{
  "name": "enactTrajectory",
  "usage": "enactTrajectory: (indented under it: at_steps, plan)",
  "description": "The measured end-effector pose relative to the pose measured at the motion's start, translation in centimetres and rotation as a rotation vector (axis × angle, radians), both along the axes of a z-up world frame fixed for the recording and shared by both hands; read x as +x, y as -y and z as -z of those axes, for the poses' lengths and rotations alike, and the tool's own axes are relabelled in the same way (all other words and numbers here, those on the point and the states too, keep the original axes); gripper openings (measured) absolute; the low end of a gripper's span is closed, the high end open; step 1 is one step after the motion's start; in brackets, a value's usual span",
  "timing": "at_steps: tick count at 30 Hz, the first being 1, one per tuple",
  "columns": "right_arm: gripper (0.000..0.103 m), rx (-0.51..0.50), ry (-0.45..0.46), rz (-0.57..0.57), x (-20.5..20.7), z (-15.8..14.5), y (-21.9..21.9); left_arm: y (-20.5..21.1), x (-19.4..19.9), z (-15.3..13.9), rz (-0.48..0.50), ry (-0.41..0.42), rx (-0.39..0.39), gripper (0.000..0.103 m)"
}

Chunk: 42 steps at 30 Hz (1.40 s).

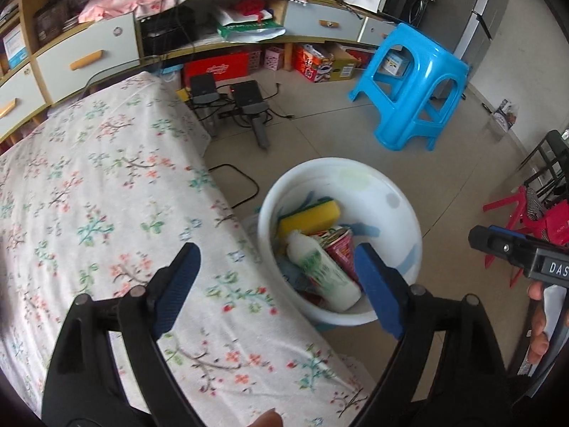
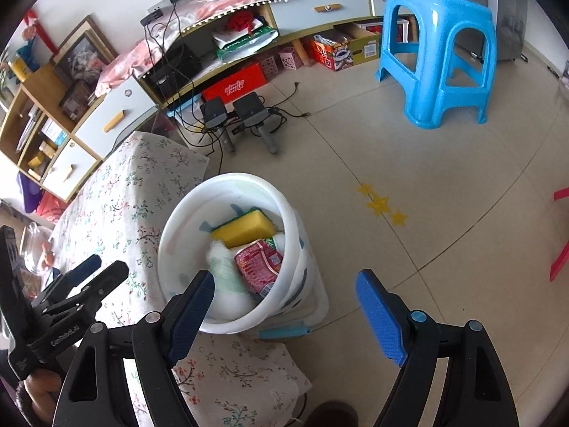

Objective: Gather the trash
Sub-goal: 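Lower the white milk bottle into the bucket and open the left gripper, then grasp the blue almond snack box on the table with the left gripper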

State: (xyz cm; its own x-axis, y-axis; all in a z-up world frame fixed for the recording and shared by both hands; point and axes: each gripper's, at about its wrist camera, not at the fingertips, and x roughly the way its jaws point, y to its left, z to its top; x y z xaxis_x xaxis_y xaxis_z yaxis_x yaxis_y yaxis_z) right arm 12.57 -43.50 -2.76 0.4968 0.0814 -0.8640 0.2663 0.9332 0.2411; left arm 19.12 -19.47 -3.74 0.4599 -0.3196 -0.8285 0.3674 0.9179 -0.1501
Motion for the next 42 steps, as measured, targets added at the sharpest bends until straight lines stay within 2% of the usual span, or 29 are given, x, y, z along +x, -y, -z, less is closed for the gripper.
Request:
enactTrajectory:
  at_steps: [13,25,28,32,36,42]
  plan:
    - [0.084,-0.033,0.023,-0.082,1.7,-0.8,-4.7,-6.0,-1.5,-1.4,-0.067,0.032,0.052,0.096]
    - [0.085,-0.065,0.025,-0.218,3.9,-1.0,-13.2,-15.7,-3.3,-1.8,-0.206,0.070,0.123,0.101]
    - [0.085,-0.064,0.019,-0.250,4.7,-0.7,-15.5,-18.9,-3.2,-1.5,-0.270,0.058,0.162,0.101]
    - [0.085,-0.064,0.017,-0.279,5.8,-0.4,-18.4,-24.7,-2.5,-0.5,-0.419,-0.006,0.190,0.101]
    - [0.085,-0.054,0.009,-0.310,7.0,0.1,-21.2,-30.5,-1.7,0.6,-0.566,-0.088,0.160,0.101]
    - [0.085,-0.052,-0.016,-0.354,8.8,1.5,-25.1,-36.4,-0.5,2.6,-0.705,-0.181,0.103,0.101]
